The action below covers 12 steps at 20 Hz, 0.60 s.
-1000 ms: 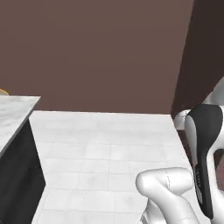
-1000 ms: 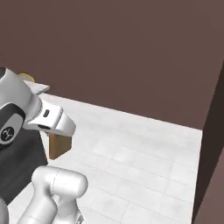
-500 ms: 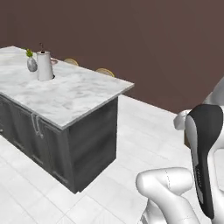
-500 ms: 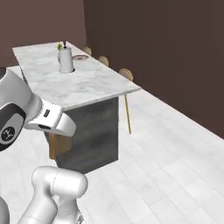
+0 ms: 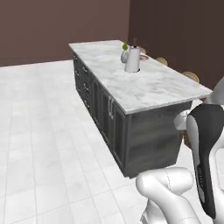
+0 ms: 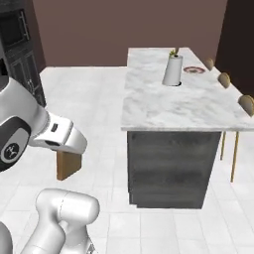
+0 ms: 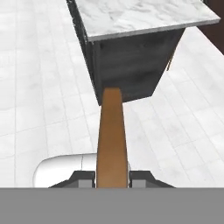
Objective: Start the toaster. Once the lever pops up, take the bread to the plate on the dining counter.
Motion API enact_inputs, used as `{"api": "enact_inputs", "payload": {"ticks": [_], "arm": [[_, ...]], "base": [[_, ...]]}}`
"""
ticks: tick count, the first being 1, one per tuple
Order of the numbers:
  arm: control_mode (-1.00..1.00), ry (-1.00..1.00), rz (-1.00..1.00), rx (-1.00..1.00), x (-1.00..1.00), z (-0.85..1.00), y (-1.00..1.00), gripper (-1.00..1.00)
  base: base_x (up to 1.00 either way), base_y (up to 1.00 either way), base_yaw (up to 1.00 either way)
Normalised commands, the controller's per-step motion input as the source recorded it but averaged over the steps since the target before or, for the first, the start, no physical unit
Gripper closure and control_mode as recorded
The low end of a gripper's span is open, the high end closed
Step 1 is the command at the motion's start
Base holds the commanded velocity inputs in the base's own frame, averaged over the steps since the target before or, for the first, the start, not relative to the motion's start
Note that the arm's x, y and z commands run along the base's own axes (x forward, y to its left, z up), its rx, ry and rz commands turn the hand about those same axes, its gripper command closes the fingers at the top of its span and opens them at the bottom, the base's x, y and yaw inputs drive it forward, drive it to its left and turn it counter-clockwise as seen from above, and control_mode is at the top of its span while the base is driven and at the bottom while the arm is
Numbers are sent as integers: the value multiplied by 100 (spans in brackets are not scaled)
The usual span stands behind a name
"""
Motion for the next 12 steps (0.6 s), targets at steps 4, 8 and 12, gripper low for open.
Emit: {"api": "enact_inputs", "payload": {"ticks": [4, 8, 12], "arm": [[100, 0, 0, 0, 0, 0, 0, 100], [100, 0, 0, 0, 0, 0, 0, 100], [100, 0, 0, 0, 0, 0, 0, 100]], "base": [[9, -84, 49], [0, -100, 32], [0, -100, 26]]}}
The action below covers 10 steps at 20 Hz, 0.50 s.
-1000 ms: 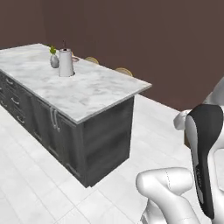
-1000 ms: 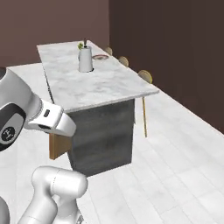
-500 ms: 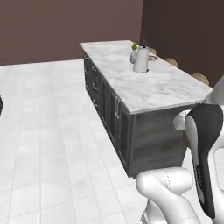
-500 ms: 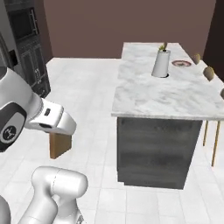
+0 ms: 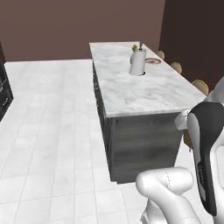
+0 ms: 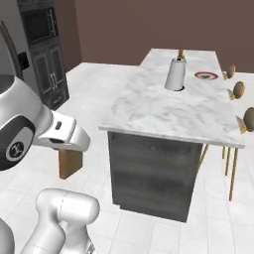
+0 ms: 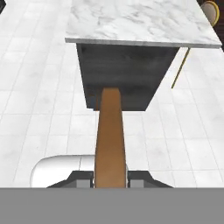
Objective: Start the toaster. Once the lever pops up, take the bread to the plate on the dining counter.
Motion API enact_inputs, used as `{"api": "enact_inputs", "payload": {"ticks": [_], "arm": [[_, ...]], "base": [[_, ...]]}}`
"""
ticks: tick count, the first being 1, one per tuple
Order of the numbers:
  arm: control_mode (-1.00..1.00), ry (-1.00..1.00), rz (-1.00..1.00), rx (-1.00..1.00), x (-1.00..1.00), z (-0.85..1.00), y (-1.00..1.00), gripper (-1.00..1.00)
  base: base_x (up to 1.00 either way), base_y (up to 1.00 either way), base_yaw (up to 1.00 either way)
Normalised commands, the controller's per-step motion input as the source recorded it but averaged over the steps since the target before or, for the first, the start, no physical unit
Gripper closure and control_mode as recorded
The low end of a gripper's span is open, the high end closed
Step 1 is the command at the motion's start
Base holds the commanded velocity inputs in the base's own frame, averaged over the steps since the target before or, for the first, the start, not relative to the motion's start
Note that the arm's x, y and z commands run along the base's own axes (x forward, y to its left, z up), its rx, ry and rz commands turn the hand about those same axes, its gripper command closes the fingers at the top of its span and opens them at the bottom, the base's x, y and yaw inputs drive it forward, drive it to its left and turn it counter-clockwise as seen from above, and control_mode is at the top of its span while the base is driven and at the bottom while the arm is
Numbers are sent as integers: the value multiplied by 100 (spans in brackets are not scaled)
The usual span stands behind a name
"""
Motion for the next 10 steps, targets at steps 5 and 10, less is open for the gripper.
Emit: {"api": "enact_inputs", "payload": {"ticks": [5, 10], "arm": [[100, 0, 0, 0, 0, 0, 0, 100], [100, 0, 0, 0, 0, 0, 0, 100]], "base": [[0, -100, 17], [0, -100, 2]]}}
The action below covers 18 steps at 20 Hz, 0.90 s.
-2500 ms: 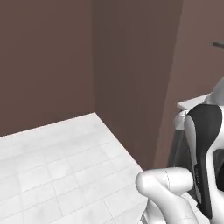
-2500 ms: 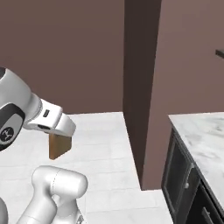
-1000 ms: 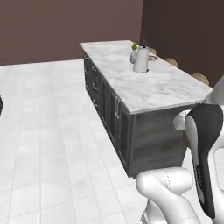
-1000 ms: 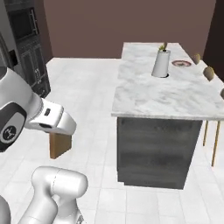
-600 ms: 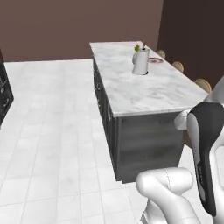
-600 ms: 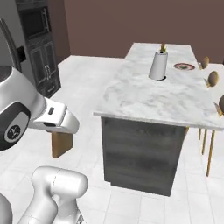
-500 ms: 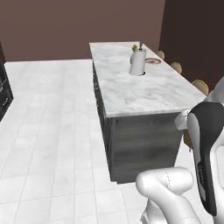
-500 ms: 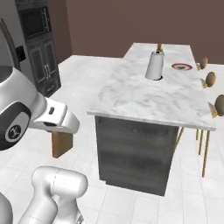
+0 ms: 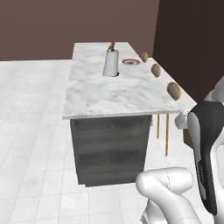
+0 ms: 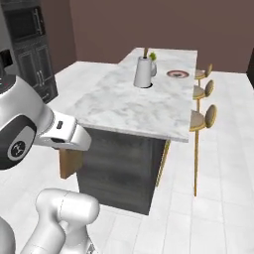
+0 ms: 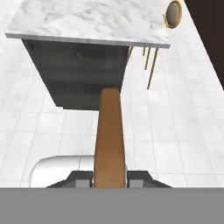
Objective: Start the toaster. Once the lever pops up, take the bread to the plate on the dining counter.
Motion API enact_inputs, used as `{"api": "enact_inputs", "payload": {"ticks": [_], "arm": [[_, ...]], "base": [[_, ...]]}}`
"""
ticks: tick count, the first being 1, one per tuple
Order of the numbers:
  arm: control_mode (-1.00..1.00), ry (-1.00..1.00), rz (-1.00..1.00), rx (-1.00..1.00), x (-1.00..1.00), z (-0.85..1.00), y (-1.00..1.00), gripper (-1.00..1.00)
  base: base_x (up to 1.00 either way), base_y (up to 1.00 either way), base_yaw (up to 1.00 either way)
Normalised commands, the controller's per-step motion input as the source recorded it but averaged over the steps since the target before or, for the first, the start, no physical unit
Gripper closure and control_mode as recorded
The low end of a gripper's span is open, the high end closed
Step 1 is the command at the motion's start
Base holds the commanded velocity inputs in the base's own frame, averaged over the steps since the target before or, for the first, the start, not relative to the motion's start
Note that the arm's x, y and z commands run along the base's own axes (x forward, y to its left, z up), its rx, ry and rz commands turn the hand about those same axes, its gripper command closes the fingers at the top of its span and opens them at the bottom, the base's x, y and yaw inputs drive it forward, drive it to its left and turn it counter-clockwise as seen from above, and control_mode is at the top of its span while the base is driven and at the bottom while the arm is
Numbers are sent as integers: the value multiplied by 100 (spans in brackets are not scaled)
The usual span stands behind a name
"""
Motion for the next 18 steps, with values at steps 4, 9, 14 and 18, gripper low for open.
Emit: {"api": "enact_inputs", "payload": {"ticks": [4, 9, 14, 18], "arm": [[100, 0, 0, 0, 0, 0, 0, 100], [100, 0, 0, 0, 0, 0, 0, 100], [100, 0, 0, 0, 0, 0, 0, 100], [100, 0, 0, 0, 0, 0, 0, 100]], "base": [[0, -100, -9], [0, -100, -18], [13, -100, -22], [39, -100, -15]]}}
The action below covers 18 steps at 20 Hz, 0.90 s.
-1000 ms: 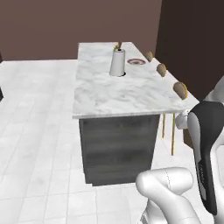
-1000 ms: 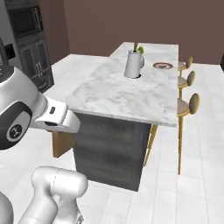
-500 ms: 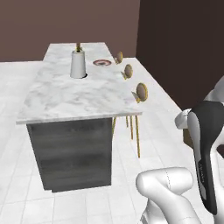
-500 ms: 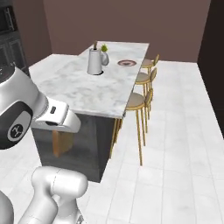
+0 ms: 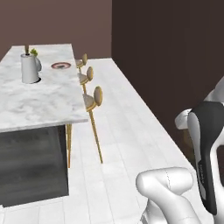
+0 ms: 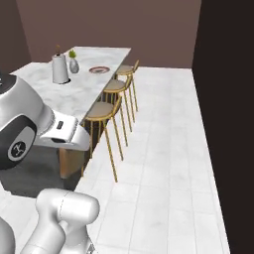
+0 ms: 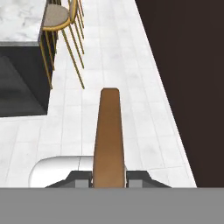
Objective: Start the toaster. Once the lever pops up, take the bread to the plate on the dining counter.
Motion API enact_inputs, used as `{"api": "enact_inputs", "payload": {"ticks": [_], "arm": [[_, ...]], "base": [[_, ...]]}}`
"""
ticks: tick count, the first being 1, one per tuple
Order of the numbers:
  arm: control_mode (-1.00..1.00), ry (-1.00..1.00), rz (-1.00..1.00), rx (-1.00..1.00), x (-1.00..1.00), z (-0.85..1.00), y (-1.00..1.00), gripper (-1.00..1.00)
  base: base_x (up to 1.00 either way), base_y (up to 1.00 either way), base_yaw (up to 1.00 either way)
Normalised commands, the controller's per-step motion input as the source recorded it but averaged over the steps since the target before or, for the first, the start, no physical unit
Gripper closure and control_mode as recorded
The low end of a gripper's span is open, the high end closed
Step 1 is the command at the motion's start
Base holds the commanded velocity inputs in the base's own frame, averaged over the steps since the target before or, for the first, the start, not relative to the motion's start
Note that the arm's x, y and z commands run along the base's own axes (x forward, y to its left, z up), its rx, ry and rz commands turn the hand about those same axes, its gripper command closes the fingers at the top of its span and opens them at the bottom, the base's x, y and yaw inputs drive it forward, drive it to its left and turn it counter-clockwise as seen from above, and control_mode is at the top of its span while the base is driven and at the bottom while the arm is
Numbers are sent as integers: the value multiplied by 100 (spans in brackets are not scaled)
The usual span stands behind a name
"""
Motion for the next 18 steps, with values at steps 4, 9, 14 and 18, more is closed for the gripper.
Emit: {"api": "enact_inputs", "payload": {"ticks": [4, 9, 14, 18], "arm": [[100, 0, 0, 0, 0, 0, 0, 100], [100, 0, 0, 0, 0, 0, 0, 100], [100, 0, 0, 0, 0, 0, 0, 100], [100, 0, 0, 0, 0, 0, 0, 100]], "base": [[80, -100, -2], [100, -91, 3], [100, -52, 12], [100, -36, 14]]}}
